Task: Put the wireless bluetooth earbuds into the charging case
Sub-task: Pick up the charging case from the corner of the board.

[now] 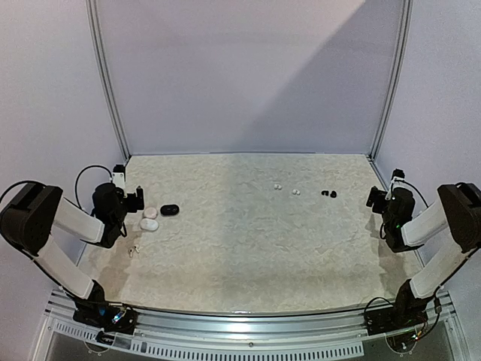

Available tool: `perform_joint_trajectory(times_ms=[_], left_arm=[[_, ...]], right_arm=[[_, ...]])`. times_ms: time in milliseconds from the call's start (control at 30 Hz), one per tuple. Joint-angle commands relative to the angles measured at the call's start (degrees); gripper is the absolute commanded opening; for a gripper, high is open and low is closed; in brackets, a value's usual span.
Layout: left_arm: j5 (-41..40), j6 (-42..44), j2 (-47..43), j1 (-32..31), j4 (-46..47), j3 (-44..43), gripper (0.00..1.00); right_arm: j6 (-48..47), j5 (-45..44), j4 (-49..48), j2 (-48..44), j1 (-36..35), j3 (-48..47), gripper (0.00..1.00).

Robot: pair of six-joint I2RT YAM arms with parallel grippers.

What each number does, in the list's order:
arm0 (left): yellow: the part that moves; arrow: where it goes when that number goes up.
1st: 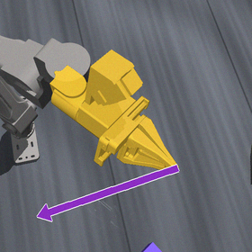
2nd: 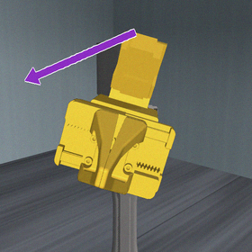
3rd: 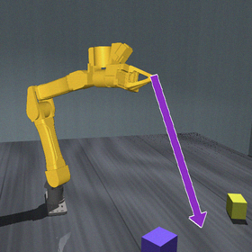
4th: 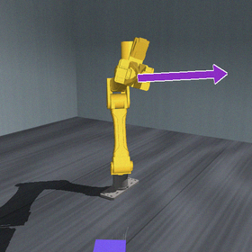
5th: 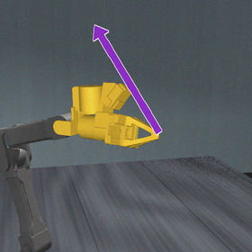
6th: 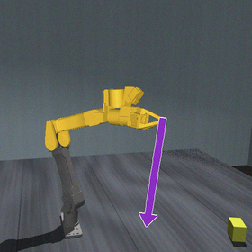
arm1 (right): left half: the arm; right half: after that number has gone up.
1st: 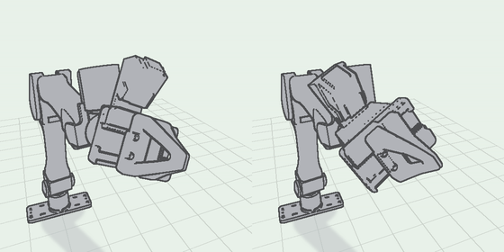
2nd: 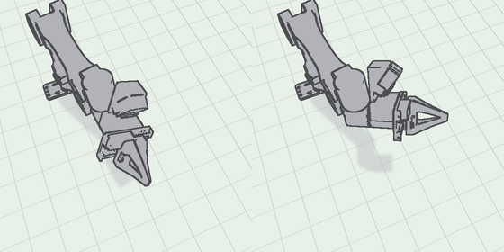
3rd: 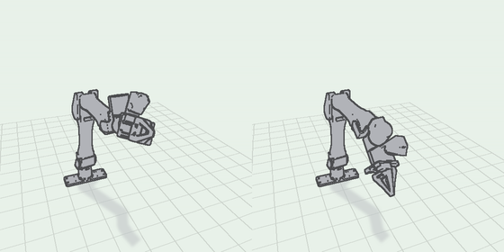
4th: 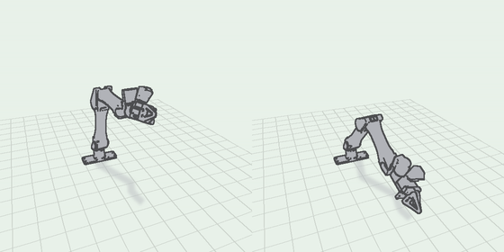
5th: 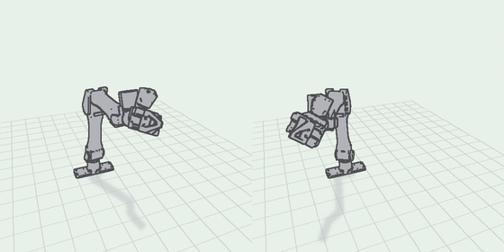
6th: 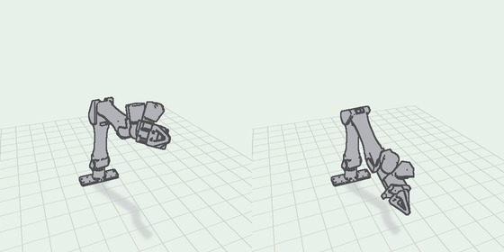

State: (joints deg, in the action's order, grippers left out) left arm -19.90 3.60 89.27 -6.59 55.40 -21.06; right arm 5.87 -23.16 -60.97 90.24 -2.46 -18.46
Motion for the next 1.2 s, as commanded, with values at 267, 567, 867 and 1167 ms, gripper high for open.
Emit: perform_joint_trajectory(times_ms=[267,567,867,1167], left_arm=[[4.61,-0.65,-0.17,2.14,-3.24,-1.93,0.99],[13.30,10.43,0.27,3.34,-72.93,-38.13,0.99],[22.54,12.12,13.04,1.19,-100.87,-52.87,0.99],[20.60,13.01,21.77,-0.39,-101.00,-57.13,0.96]], right_arm=[[3.02,8.81,40.85,-16.20,-0.09,-17.84,0.99],[14.07,18.75,60.50,-13.32,-2.04,-32.19,0.99],[17.58,24.08,69.03,-4.25,-8.26,-41.54,0.99],[18.01,25.36,70.71,-0.96,-11.56,-43.13,0.99]])
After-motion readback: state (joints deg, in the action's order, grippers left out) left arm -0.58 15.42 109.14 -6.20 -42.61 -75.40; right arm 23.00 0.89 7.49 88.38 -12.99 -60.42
